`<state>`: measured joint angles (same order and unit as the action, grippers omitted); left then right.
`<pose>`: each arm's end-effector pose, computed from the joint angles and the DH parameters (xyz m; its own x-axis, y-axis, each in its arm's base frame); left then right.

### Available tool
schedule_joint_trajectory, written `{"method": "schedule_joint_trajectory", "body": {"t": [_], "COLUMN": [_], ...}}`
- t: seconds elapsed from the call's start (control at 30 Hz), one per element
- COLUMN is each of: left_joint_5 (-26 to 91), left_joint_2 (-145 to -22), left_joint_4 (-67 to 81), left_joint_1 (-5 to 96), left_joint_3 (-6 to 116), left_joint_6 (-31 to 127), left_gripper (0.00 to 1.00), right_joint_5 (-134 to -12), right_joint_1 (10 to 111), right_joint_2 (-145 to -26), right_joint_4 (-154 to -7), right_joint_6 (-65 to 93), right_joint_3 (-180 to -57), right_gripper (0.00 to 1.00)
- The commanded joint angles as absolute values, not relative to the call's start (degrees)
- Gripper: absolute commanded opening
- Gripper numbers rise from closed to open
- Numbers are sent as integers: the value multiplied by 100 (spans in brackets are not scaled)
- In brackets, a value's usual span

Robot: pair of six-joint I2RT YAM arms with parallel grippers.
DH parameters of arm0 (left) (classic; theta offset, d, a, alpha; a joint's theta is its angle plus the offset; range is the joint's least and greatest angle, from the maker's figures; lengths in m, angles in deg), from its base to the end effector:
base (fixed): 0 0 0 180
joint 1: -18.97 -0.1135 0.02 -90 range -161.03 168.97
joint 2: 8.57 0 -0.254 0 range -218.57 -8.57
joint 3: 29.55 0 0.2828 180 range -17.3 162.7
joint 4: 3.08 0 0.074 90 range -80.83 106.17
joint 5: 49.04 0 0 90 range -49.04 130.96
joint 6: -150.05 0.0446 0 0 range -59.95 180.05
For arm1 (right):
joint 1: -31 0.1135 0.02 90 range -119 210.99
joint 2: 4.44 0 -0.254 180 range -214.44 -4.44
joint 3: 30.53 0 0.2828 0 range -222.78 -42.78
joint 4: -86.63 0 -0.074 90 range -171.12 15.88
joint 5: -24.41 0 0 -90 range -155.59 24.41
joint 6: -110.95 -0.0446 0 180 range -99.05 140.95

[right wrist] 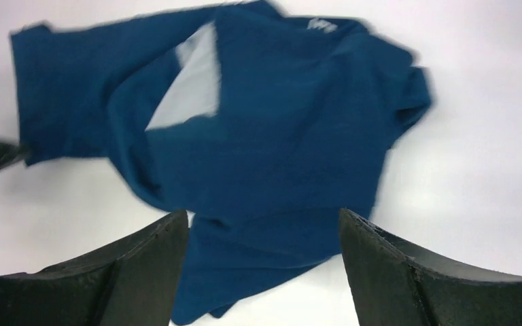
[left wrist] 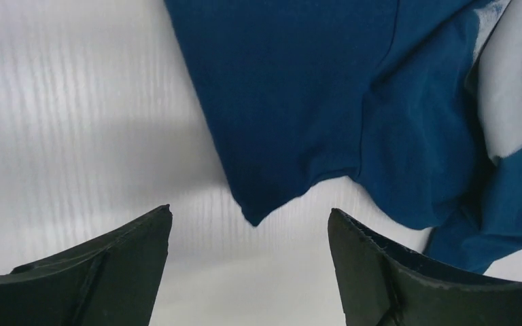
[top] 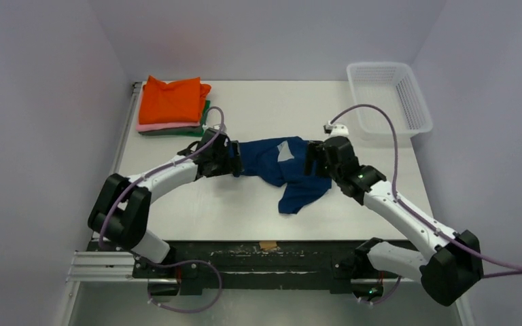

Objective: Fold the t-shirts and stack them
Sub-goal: Flatten out the tshirt

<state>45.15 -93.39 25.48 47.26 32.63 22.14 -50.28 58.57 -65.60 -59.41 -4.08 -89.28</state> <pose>0.2942 -0.1546 0.1653 -0.8071 -0.2615 -0.5294 -0.0805 0.9369 -0.3401 0.2486 0.1165 0.2547 -0.5854 0.1547 -0.7958 -0.0113 0.9800 0.1988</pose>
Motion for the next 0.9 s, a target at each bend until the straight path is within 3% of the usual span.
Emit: {"method": "schedule_joint_trajectory", "body": {"t": [0.0, 0.3, 0.37, 0.43, 0.57, 0.63, 0.67, 0.87], "left_joint_5": [3511, 2823, 2737, 2863, 3065, 3331, 3478, 3975], "left_joint_2": [-10063, -11263, -11415, -11547, -11227, -10864, -10657, -9174], "left_joint_4": [1841, 1543, 1482, 1649, 1643, 1629, 1666, 1900], "left_joint_1": [4482, 4472, 4472, 4451, 4388, 4387, 4383, 4380], "left_joint_3": [3798, 4383, 4467, 4630, 4431, 4199, 4100, 3503], "left_joint_6": [2235, 2243, 2278, 2347, 2463, 2490, 2505, 2614], "left_gripper": [79, 50, 36, 2, 0, 0, 0, 0], "right_joint_5": [-5024, -3902, -3535, -3250, -2683, -2371, -2220, -1409], "right_joint_1": [6768, 7646, 7670, 7670, 7670, 7670, 7668, 7508], "right_joint_2": [-7195, -9532, -9880, -10074, -10153, -9977, -9809, -7881], "right_joint_4": [-6611, -6583, -6385, -6278, -6058, -5895, -5855, -5829], "right_joint_6": [-360, -354, -517, -710, -1015, -1136, -1187, -1275], "right_joint_3": [-8893, -10158, -10375, -10433, -10400, -10320, -10233, -9453], "right_gripper": [78, 74, 73, 67, 23, 5, 0, 0]}}
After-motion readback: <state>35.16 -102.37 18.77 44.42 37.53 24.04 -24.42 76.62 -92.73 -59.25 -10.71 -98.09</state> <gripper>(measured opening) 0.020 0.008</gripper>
